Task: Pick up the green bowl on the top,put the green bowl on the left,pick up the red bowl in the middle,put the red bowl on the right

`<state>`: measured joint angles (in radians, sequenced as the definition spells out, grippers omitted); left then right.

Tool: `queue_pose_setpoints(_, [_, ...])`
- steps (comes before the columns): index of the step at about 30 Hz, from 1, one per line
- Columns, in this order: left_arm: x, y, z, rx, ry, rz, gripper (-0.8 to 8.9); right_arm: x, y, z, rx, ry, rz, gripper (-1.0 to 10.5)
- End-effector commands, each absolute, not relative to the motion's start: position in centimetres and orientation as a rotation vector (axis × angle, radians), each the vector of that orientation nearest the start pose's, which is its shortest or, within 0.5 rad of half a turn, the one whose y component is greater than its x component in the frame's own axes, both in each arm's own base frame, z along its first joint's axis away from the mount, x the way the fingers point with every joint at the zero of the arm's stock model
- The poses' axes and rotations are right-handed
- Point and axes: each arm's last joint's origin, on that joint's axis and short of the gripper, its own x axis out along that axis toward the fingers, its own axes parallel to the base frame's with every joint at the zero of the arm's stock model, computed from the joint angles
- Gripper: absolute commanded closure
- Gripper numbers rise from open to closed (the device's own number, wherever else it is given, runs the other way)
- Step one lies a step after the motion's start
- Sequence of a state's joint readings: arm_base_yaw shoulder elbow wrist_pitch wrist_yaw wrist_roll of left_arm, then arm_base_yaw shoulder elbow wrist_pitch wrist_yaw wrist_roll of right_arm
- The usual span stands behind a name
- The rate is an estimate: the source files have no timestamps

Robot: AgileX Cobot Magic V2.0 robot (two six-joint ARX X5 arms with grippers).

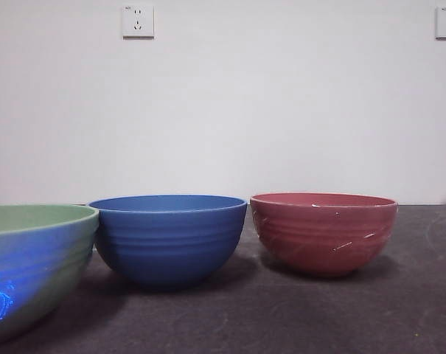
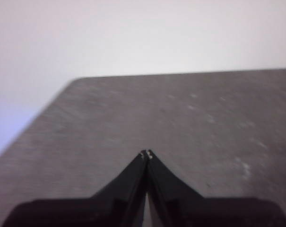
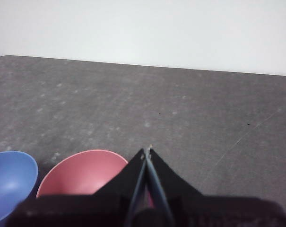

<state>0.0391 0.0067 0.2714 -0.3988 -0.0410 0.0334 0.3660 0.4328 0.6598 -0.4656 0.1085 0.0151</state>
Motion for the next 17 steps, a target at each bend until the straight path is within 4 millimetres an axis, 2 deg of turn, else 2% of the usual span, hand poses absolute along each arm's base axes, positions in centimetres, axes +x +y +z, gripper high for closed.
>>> queue_pose_setpoints(1, [8.4, 0.3, 18.7, 0.031, 0.152, 0.019, 8.17, 9.4, 3.3, 30.4, -0.031, 0.235, 0.252, 9.4])
queue_pose_setpoints(3, [9.0, 0.3, 16.9, 0.028, 0.16, 0.005, 8.17, 9.4, 3.3, 30.4, -0.031, 0.235, 0.252, 9.4])
queue_pose_setpoints(7, [9.5, 0.3, 14.7, 0.01, 0.199, 0.005, 8.17, 9.4, 3.3, 30.4, -0.031, 0.235, 0.252, 9.4])
queue_pose_setpoints(17, [9.5, 0.3, 14.8, 0.008, 0.193, 0.008, 8.17, 9.4, 3.3, 30.2, -0.036, 0.256, 0.251, 9.4])
